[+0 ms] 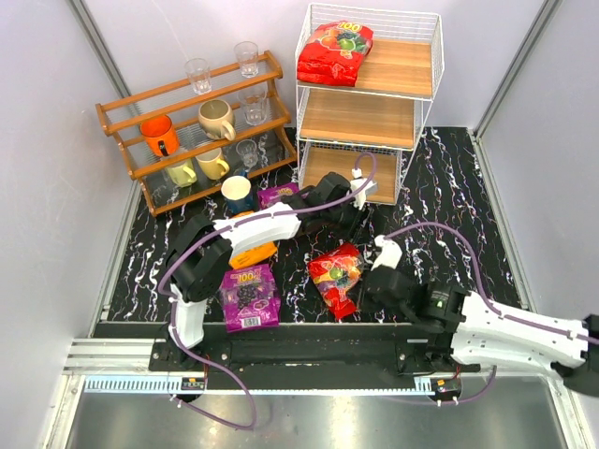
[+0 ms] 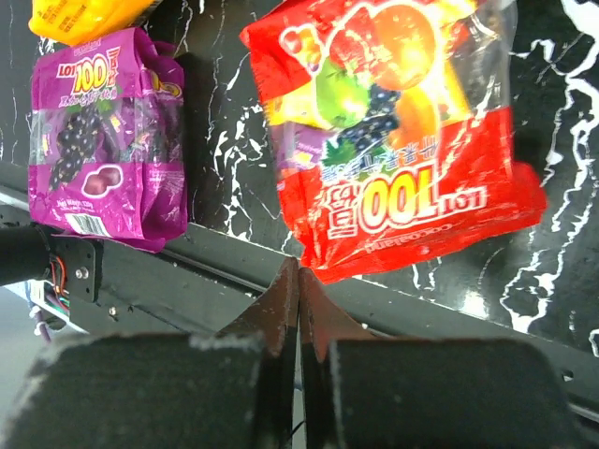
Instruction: Place and organize the candy bags onto the shelf
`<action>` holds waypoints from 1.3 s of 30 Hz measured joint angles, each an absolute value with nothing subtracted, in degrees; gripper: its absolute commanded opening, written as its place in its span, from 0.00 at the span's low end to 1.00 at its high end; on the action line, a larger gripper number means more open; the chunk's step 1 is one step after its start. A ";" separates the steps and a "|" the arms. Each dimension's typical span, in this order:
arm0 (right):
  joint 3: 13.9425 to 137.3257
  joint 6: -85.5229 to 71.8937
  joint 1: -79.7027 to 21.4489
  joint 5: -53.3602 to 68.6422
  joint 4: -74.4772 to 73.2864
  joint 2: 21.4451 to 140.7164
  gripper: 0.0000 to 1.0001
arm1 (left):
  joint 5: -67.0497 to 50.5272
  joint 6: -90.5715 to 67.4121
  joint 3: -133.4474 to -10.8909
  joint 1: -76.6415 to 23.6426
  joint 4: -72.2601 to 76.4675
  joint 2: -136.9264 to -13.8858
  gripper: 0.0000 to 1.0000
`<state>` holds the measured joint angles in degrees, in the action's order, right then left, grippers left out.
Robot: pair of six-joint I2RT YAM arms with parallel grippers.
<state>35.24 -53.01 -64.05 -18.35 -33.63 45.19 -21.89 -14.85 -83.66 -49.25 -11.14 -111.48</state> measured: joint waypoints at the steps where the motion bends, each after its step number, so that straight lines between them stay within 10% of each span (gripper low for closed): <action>1: 35.40 -54.70 -66.94 -20.88 -33.12 45.93 0.00 | -21.91 -14.81 -83.94 -49.25 -11.16 -111.50 0.50; 18: 36.49 -75.35 -90.87 -48.38 -20.27 69.65 0.00 | -22.48 -11.14 -93.32 -49.25 -16.56 -118.98 0.00; 39: 33.50 -83.68 -90.87 -49.82 -18.68 75.29 0.00 | -28.51 -14.04 -96.49 -44.42 -25.36 -126.17 0.00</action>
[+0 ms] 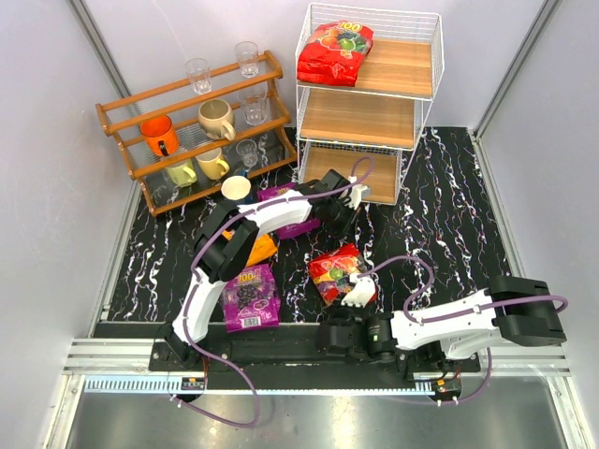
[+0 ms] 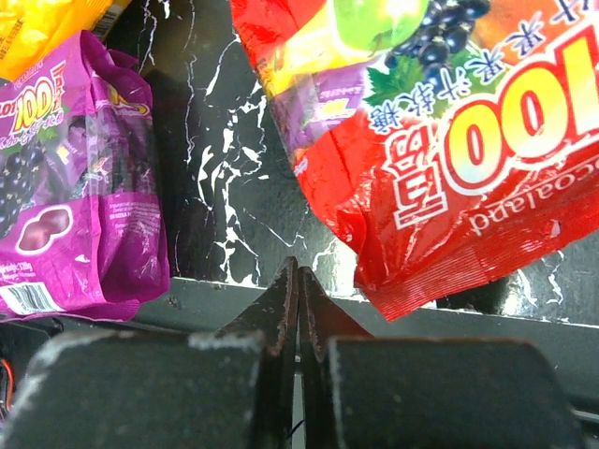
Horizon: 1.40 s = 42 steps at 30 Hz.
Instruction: Place and organize the candy bags onto the shelf
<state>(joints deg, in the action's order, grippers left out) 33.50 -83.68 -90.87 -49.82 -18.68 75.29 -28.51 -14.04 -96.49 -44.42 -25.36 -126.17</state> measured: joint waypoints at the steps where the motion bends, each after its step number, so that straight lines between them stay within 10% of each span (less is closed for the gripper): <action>1: 33.30 -84.84 -90.87 -49.80 -18.76 75.37 0.00 | -28.73 -13.91 -96.62 -44.34 -25.96 -126.32 0.00; 24: 25.93 -110.00 -88.23 -48.56 -40.73 60.23 0.00 | -34.02 -14.52 -71.66 -40.42 -21.19 -114.34 0.00; 42: 25.36 -98.61 -74.67 -49.01 -44.71 47.81 0.00 | -29.19 -26.02 -48.80 -46.46 -12.69 -92.31 0.00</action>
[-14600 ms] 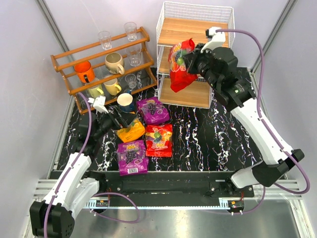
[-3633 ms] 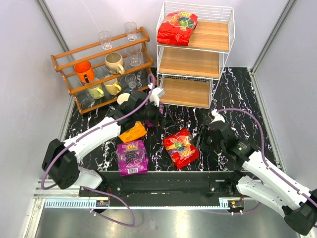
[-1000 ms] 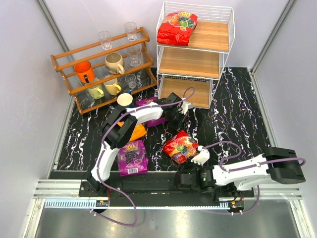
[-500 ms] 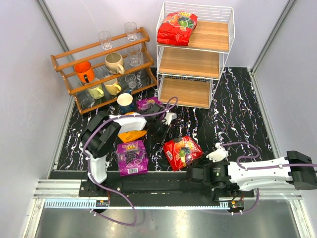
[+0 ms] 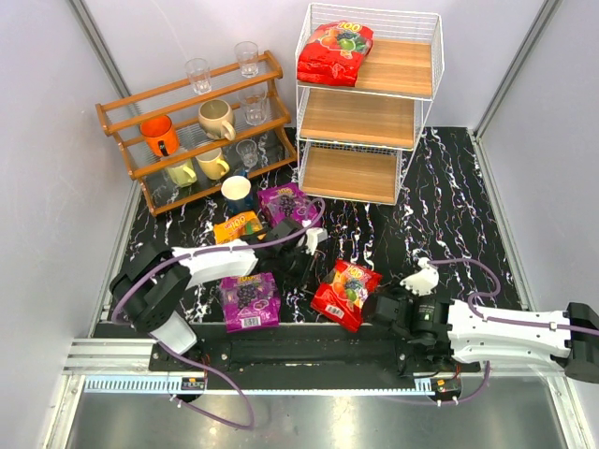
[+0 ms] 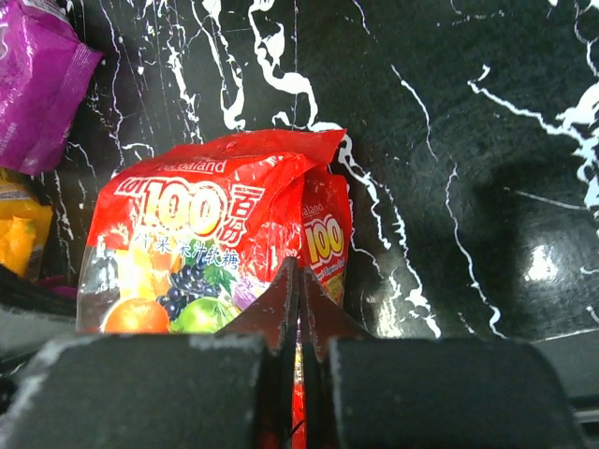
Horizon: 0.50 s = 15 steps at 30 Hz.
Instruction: Place and organize the candy bags onto the shelf
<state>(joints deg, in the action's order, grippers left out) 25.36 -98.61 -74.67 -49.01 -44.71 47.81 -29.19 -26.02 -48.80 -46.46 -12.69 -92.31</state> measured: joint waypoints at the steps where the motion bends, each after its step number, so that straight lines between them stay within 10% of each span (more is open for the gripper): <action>1: 25.36 -97.27 -74.15 -49.04 -44.40 47.81 0.00 | -28.29 -26.87 -48.27 -47.27 -12.14 -91.48 0.00; 6: 26.79 -91.22 -73.41 -49.10 -44.25 47.42 0.05 | -24.03 -30.74 -44.36 -49.58 -11.00 -85.14 0.00; 11: 30.55 -87.22 -73.36 -50.06 -44.82 45.06 0.40 | -20.75 -32.84 -42.78 -50.68 -11.79 -77.19 0.00; 15: 31.00 -85.67 -73.32 -49.12 -44.73 41.32 0.46 | -16.10 -33.06 -42.76 -51.55 -15.62 -71.02 0.00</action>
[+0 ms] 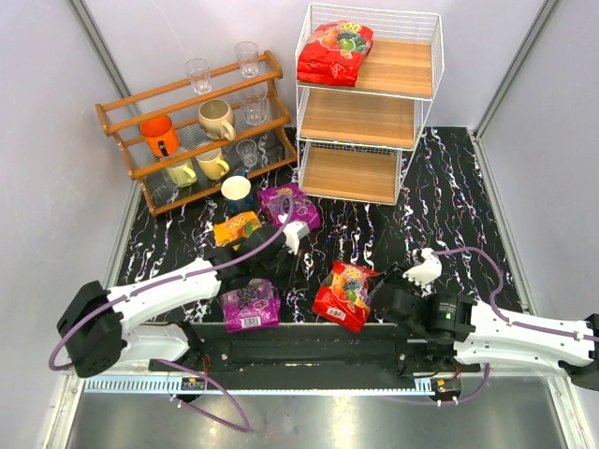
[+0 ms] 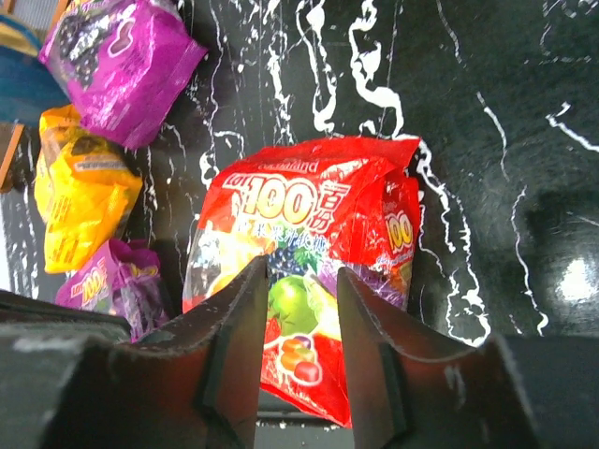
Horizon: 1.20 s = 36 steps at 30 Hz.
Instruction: Place and organize the candy bags onto the shelf
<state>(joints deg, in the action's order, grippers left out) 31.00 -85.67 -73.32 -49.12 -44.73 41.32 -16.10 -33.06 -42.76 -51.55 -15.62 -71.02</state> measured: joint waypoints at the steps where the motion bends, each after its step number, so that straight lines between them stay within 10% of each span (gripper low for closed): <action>1: 30.30 -85.47 -73.32 -48.21 -43.77 40.21 0.48 | -14.46 -33.01 -42.76 -51.62 -16.75 -69.63 0.00; 18: 24.58 -101.06 -83.13 -44.27 -36.16 56.10 0.63 | -6.63 -30.92 -43.18 -51.59 -23.07 -69.14 0.00; 21: 24.51 -104.60 -84.51 -44.66 -34.50 58.54 0.50 | -6.59 -30.63 -43.18 -51.59 -23.07 -69.06 0.00; 26: 24.84 -109.60 -85.58 -45.78 -34.72 59.88 0.00 | -6.55 -30.28 -43.18 -51.59 -23.09 -68.90 0.00; 36: 37.71 -101.19 -85.80 -52.84 -56.34 50.74 0.00 | -6.20 -30.00 -43.51 -51.59 -24.05 -67.83 0.00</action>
<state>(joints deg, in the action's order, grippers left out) 37.71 -101.19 -85.80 -52.84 -56.34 50.74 -6.20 -30.00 -43.51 -51.59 -24.05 -67.83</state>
